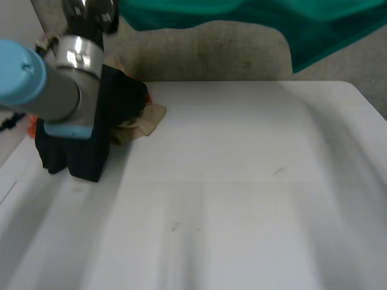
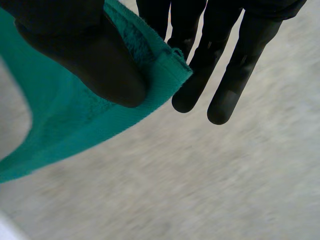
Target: Fold the laundry.
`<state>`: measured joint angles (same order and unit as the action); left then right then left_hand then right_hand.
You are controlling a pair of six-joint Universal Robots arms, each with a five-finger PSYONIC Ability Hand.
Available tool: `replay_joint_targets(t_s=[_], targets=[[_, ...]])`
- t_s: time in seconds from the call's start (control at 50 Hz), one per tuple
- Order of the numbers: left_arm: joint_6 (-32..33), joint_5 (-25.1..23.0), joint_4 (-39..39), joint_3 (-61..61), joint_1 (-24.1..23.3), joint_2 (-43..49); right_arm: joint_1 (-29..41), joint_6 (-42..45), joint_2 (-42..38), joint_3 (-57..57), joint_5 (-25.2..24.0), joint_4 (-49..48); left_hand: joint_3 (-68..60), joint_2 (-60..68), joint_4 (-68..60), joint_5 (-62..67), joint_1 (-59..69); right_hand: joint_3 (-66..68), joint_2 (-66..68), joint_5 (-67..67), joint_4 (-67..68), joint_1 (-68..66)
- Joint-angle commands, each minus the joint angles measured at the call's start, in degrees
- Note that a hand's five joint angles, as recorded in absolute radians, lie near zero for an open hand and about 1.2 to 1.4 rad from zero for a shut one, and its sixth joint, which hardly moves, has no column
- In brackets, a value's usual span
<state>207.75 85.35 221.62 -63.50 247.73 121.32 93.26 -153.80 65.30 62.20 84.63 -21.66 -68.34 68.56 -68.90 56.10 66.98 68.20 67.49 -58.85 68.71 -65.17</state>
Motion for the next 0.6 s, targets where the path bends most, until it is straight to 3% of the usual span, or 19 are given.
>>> replay_joint_targets(t_s=[0.02,0.12,0.2,0.26,0.38,0.46,0.52,0.6], targets=[[0.9,-0.1,-2.0,-13.3,-0.3,0.6,-0.5,0.4,-5.1,3.9,-5.7,7.1,-11.7,11.4,-11.1,13.9,13.0,11.8,12.5,-11.1,11.3,-14.8],[3.3,-0.2,-6.7,-20.8,-0.8,0.2,-0.6,4.3,-6.8,7.0,-7.4,13.6,-11.7,11.4,-11.1,13.9,13.0,11.8,12.5,-11.1,11.3,-14.8],[8.5,-0.1,-13.7,-26.7,-1.8,-1.7,-3.9,12.5,-5.6,12.7,-7.6,21.5,-11.7,11.4,-11.1,13.9,13.0,11.8,12.5,-11.1,11.3,-14.8],[13.5,-0.1,-21.1,-32.6,-1.9,-8.2,-6.1,17.5,-3.8,16.2,-7.5,26.1,-11.7,11.4,-11.1,13.9,13.0,11.8,12.5,-11.1,11.3,-14.8],[20.8,0.5,-38.4,-43.4,-2.2,-22.9,-12.1,31.0,9.6,28.3,-7.1,40.2,-11.7,11.4,-11.1,13.9,13.0,11.8,12.5,-11.1,11.3,-14.8],[20.9,-0.3,-49.5,-47.0,-2.0,-31.0,-17.3,39.6,16.9,34.4,-8.2,45.6,-11.7,11.4,-11.1,13.9,13.0,11.8,12.5,-11.1,11.3,-14.8],[20.8,-0.4,-52.4,-47.3,-2.2,-32.3,-19.3,43.8,19.2,36.1,-8.8,46.0,-11.7,11.4,-11.1,13.9,13.0,11.8,12.5,-11.1,11.3,-14.8],[20.7,-0.2,-49.5,-45.0,-2.5,-28.9,-19.3,41.1,19.1,35.6,-9.4,43.7,-11.7,11.4,-11.1,13.9,13.0,11.8,12.5,-11.1,11.3,-14.8]])
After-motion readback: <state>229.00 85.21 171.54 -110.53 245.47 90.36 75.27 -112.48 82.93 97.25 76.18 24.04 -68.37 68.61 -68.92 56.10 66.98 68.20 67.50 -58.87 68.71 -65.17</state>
